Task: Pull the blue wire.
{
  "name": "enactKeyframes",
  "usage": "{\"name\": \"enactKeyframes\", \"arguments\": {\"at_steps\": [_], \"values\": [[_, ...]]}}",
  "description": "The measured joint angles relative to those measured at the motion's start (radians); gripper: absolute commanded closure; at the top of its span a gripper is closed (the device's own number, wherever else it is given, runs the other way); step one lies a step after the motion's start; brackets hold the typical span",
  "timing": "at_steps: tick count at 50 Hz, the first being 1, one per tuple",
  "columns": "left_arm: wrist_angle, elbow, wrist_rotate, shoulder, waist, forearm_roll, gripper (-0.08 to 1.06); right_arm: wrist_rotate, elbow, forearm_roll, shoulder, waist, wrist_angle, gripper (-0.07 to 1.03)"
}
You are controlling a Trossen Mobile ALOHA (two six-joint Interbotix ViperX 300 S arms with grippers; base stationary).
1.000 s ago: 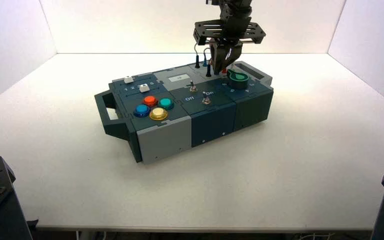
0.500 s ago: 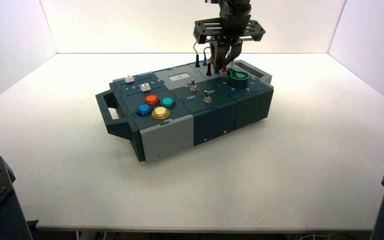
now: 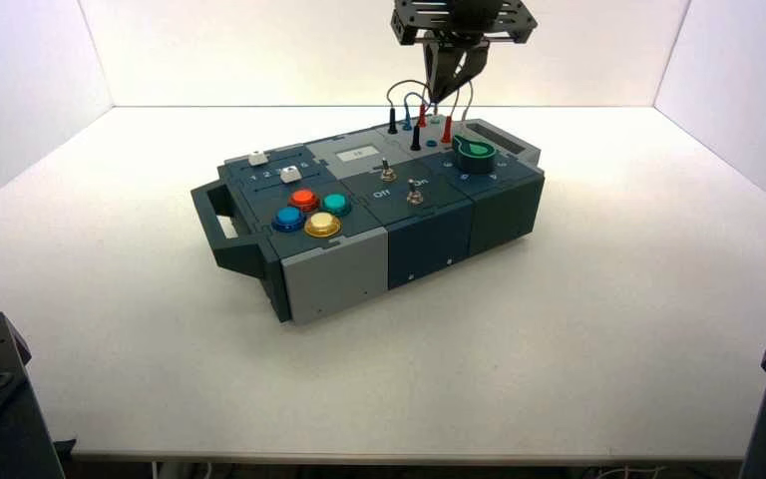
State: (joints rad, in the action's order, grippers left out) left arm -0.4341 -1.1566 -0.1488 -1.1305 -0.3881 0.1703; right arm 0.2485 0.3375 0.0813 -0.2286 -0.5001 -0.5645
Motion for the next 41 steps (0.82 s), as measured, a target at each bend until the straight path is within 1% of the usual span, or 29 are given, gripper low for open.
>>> {"name": "enactKeyframes", "arguments": {"at_steps": [4, 6, 7, 10, 12, 16, 18, 20, 21, 22, 30, 41], "values": [[0.002, 0.0, -0.002, 0.005, 0.0, 0.0, 1.01, 0.0, 0.0, 0.0, 0.0, -0.002, -0.002, 0.97], [0.0, 0.0, -0.002, 0.009, 0.0, 0.0, 1.01, -0.005, 0.0, 0.002, 0.003, 0.0, -0.002, 0.94], [0.0, 0.0, -0.002, 0.011, 0.0, -0.002, 1.01, -0.002, 0.0, 0.002, 0.005, 0.0, -0.002, 0.93], [-0.002, 0.0, -0.003, 0.015, 0.0, -0.002, 1.01, -0.015, -0.005, 0.002, 0.015, -0.002, -0.003, 0.89], [-0.003, 0.0, -0.002, 0.015, 0.0, -0.002, 1.01, -0.021, -0.008, 0.002, 0.02, -0.002, -0.002, 0.85], [-0.003, 0.0, -0.003, 0.017, 0.0, -0.002, 1.01, -0.037, -0.021, 0.003, 0.034, -0.002, -0.002, 0.72], [-0.003, 0.0, -0.003, 0.017, 0.0, -0.003, 1.01, -0.04, -0.026, 0.003, 0.037, -0.002, -0.002, 0.68], [-0.005, 0.0, -0.003, 0.017, 0.0, -0.003, 1.01, -0.041, -0.031, 0.003, 0.041, -0.002, -0.002, 0.66], [-0.005, 0.0, -0.003, 0.017, 0.0, -0.003, 1.01, -0.041, -0.037, 0.003, 0.046, -0.002, -0.002, 0.63], [-0.005, 0.0, -0.005, 0.017, 0.0, -0.003, 1.01, -0.041, -0.04, 0.003, 0.049, -0.002, -0.002, 0.62], [-0.006, 0.0, -0.005, 0.018, 0.0, -0.003, 1.01, -0.041, -0.049, 0.002, 0.077, -0.002, -0.003, 0.45], [-0.008, 0.0, -0.005, 0.029, 0.0, -0.003, 1.01, -0.046, -0.049, 0.002, 0.097, -0.006, -0.005, 0.44]]}}
